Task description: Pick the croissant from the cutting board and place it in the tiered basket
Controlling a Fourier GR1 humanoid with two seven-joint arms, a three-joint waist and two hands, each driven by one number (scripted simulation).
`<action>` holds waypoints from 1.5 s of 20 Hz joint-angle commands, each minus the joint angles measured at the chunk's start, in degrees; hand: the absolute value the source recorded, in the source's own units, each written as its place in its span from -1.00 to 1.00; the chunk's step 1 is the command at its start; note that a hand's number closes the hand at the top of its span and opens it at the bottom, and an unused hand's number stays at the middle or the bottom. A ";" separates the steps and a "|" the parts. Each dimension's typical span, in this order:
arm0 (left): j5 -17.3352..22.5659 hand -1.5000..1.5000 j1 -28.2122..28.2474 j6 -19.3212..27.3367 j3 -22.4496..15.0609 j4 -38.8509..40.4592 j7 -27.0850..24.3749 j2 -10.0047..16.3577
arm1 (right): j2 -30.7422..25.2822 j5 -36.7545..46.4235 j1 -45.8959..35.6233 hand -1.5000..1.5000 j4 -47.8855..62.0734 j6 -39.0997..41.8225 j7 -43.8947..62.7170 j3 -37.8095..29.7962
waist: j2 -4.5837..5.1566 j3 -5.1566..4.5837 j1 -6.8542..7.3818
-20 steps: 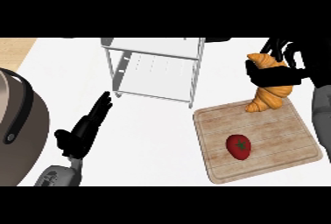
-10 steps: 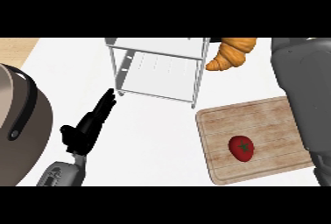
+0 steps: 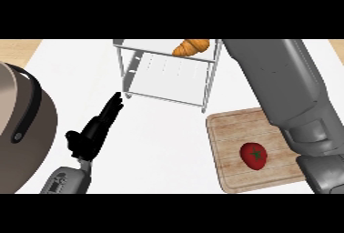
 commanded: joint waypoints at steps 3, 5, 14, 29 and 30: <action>0.75 0.00 -1.49 -1.65 2.34 1.74 -0.22 1.42 | 4.13 0.79 -6.47 1.00 14.79 -4.50 -6.59 -2.33 | 0.22 0.00 0.18; 0.61 0.00 -0.03 -1.77 1.25 -0.35 0.84 0.98 | 5.18 1.28 -8.48 1.00 19.19 -6.03 -7.72 -2.99 | 0.27 0.00 0.69; -1.21 0.00 -2.10 -0.74 -0.05 0.57 1.65 -1.22 | 9.06 -2.79 -14.23 1.00 28.59 -10.86 -11.01 -9.05 | 0.59 -0.02 1.09; 0.05 0.00 0.08 -1.72 1.10 -1.91 2.37 -1.44 | 7.39 -16.48 -14.42 -1.00 31.78 -18.52 -8.30 -19.53 | 0.07 0.02 0.10; -0.06 0.00 1.46 -2.06 1.71 -3.52 2.71 0.25 | 8.68 -15.21 -12.81 -1.00 30.24 -21.70 -9.38 -18.24 | -0.39 0.06 -0.59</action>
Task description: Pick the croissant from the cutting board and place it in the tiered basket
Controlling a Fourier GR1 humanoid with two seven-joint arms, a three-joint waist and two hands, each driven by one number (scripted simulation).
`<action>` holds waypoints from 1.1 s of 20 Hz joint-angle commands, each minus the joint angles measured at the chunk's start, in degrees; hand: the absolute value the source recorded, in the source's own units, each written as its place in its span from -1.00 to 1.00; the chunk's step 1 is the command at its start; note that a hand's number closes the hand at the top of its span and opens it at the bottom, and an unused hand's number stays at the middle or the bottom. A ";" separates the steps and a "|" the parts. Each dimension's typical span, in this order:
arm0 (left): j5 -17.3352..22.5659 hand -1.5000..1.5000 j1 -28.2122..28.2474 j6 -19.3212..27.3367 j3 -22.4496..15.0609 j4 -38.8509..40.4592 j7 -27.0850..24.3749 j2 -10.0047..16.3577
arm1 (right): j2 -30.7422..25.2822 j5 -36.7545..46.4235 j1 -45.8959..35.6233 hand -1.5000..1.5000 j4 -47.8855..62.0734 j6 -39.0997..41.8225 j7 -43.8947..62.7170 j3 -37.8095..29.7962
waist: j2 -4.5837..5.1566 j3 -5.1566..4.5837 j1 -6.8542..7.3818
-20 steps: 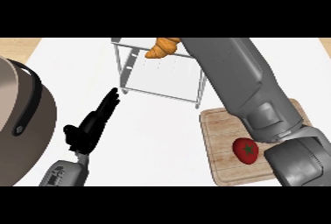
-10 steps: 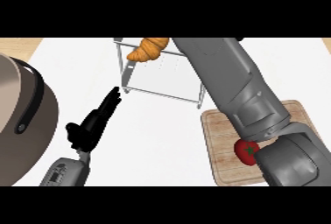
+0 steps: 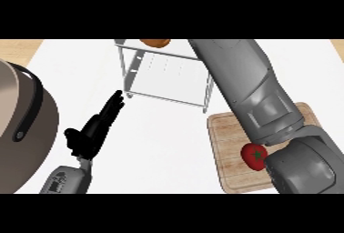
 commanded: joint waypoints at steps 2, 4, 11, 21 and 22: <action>-2.37 0.00 0.29 3.20 -0.76 -0.22 0.23 -1.70 | -2.51 3.08 -0.72 -1.00 -1.05 -10.06 -0.84 1.13 | -0.16 -0.01 -0.98; -0.47 0.00 1.21 0.46 1.30 0.20 -1.03 0.89 | -4.97 6.02 -0.18 -1.00 -0.71 -15.24 0.36 2.80 | -0.36 -0.04 -1.37; -0.23 0.00 3.13 0.96 1.33 -0.18 -0.70 -0.09 | -14.37 6.01 6.05 -1.00 -7.95 -21.53 -4.71 1.06 | -1.12 0.12 -3.56; 0.51 0.00 4.48 0.25 3.34 -0.79 -0.63 1.09 | -26.58 -3.78 26.50 -1.00 -28.64 -4.09 -8.53 -3.80 | -1.51 0.10 -4.98; 0.53 0.00 3.51 0.78 3.97 -1.48 0.40 1.55 | -27.86 -5.27 29.46 -1.00 -30.55 -0.98 -8.78 -4.45 | -1.71 0.13 -5.66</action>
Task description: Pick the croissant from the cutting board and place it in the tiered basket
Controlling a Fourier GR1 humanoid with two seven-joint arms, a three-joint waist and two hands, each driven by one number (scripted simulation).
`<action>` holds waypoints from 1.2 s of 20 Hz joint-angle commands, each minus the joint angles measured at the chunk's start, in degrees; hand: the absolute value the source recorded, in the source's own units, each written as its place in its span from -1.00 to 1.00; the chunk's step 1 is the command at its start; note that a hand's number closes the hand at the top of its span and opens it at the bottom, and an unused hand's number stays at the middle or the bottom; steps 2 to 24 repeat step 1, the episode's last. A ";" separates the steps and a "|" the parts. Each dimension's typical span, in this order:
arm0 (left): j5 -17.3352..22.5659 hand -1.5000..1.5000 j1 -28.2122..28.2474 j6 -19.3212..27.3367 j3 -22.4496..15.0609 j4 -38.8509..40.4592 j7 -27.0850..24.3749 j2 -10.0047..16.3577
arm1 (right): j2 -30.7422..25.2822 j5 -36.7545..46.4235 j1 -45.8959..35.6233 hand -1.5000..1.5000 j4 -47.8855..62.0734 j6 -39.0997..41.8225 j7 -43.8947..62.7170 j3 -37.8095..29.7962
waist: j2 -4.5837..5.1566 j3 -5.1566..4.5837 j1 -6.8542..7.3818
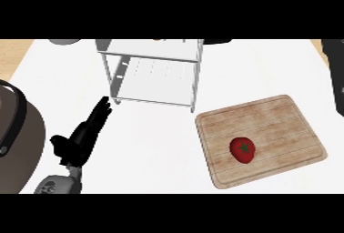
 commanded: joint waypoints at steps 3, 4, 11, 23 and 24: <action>-0.15 0.00 0.29 0.29 1.11 -0.41 0.15 0.86 | -4.68 -4.03 9.97 -1.00 -10.31 9.59 0.98 -0.70 | -0.39 -0.01 -1.09; -0.15 0.00 0.29 0.29 1.11 -0.41 0.15 0.86 | -4.68 -4.03 9.97 -1.00 -10.31 9.59 0.98 -0.70 | -0.39 -0.01 -1.09; -0.15 0.00 0.29 0.29 1.11 -0.41 0.15 0.86 | -4.68 -4.03 9.97 -1.00 -10.31 9.59 0.98 -0.70 | -0.39 -0.01 -1.09; -0.15 0.00 0.29 0.29 1.11 -0.41 0.15 0.86 | -4.68 -4.03 9.97 -1.00 -10.31 9.59 0.98 -0.70 | -0.39 -0.01 -1.09; -0.15 0.00 0.29 0.29 1.11 -0.41 0.15 0.86 | -4.68 -4.03 9.97 -1.00 -10.31 9.59 0.98 -0.70 | -0.39 -0.01 -1.09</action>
